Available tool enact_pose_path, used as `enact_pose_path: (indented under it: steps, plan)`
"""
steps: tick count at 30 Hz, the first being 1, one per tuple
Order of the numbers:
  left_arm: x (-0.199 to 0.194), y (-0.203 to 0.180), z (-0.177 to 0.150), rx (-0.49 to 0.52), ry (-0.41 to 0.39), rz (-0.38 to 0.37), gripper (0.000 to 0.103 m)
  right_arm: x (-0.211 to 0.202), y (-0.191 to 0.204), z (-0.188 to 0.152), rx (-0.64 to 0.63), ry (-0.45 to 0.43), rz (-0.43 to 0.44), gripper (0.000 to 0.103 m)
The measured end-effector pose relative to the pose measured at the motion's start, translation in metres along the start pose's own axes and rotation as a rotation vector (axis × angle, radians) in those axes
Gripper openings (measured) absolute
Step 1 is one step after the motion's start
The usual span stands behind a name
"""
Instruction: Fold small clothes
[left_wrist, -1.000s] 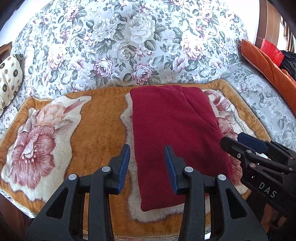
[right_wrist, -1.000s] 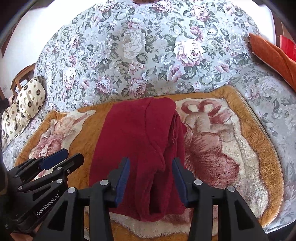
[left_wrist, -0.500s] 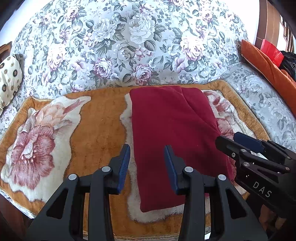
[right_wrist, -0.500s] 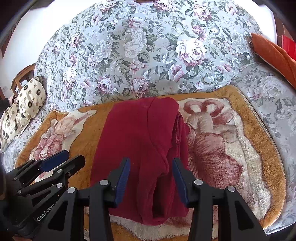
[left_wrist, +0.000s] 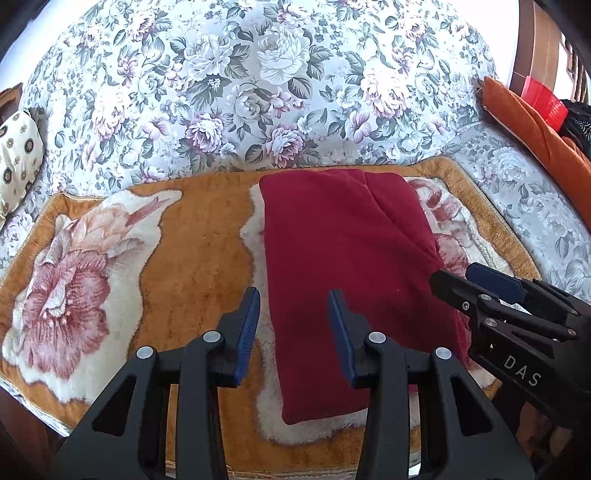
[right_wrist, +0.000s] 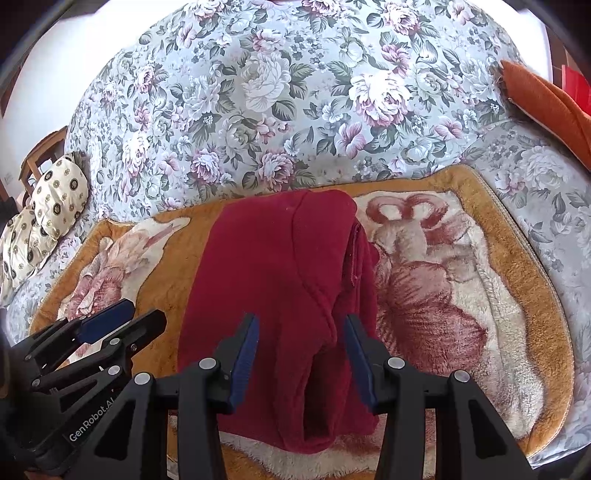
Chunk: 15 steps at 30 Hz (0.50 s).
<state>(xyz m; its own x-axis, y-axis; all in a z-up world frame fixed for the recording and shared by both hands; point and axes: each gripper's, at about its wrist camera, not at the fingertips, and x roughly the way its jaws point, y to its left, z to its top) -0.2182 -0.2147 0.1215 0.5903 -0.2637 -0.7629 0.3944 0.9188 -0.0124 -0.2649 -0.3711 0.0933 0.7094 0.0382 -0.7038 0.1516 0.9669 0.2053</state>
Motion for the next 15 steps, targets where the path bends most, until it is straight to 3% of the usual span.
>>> enact_pose_path:
  steps: [15]
  plan:
    - [-0.0006,0.0058,0.0033,-0.031,-0.03,-0.029,0.037,0.004,0.0036,-0.0032,-0.002,0.015,0.008,0.046]
